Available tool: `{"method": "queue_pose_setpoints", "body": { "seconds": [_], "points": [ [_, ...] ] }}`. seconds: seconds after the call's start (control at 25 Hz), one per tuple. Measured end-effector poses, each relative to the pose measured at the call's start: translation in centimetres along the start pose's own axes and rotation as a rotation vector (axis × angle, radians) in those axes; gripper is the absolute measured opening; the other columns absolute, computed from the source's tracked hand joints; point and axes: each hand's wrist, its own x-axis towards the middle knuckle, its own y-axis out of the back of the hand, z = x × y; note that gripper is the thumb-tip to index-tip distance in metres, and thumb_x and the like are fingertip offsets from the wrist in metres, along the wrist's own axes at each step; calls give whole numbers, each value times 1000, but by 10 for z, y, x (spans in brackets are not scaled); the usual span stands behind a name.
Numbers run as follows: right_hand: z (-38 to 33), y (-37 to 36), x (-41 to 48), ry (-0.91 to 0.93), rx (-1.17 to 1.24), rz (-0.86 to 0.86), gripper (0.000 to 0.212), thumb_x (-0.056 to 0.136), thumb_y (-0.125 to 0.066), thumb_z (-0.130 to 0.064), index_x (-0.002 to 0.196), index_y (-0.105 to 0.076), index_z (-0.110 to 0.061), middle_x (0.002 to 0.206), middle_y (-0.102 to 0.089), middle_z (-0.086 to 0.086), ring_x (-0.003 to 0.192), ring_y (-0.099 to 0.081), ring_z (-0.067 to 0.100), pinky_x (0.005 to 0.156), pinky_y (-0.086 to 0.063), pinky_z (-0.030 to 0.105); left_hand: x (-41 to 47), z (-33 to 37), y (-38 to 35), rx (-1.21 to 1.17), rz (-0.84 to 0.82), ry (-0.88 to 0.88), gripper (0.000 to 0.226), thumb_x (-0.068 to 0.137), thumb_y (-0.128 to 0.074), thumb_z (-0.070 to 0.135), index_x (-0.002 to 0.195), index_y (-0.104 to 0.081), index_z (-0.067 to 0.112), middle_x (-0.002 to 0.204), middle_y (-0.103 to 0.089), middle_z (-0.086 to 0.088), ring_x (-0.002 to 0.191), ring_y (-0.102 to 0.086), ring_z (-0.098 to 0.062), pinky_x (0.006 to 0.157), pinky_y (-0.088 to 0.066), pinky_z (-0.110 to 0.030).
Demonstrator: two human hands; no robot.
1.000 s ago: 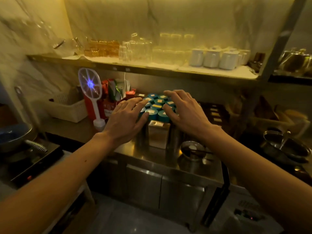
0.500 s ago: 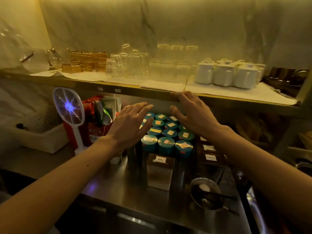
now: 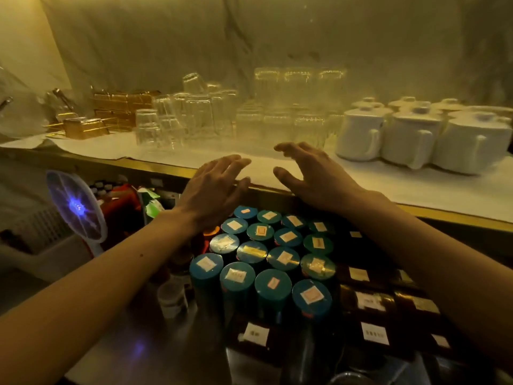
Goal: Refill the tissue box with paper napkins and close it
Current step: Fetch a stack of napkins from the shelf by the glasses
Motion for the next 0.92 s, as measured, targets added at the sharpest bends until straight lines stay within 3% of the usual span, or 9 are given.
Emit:
{"method": "queue_pose_setpoints", "body": {
  "seconds": [0.16,0.32,0.64,0.92],
  "points": [
    [22,-6,42,0,-13,-142,56,94,-54,-45,143,-38,-22,139,-52,8,124,-50,24,99,-45,39,31,-9,-19,27,-71,-25,58,98,-25,50,144,-42,20,150,-42,-11,138,-38,-27,112,-29,-42],
    [33,-12,76,-121,62,-221,54,94,-57,-42,140,-43,-19,133,-57,6,118,-54,21,89,-40,28,40,-17,-26,-11,-175,-66,63,96,-16,56,148,-36,27,155,-36,-8,142,-32,-23,112,-25,-38],
    [41,-21,106,-244,35,-461,52,92,-59,-46,137,-48,-22,132,-56,5,113,-52,20,89,-39,29,36,-25,-29,-9,-186,-124,69,95,-6,60,151,-30,28,154,-38,-5,141,-33,-19,112,-25,-34],
    [42,-29,114,-279,89,-503,58,88,-65,-45,137,-48,-20,130,-55,5,111,-50,19,94,-40,30,31,-53,-23,-31,-187,-105,73,92,-4,64,151,-30,30,154,-39,-4,140,-34,-17,108,-29,-32]
  ]
}}
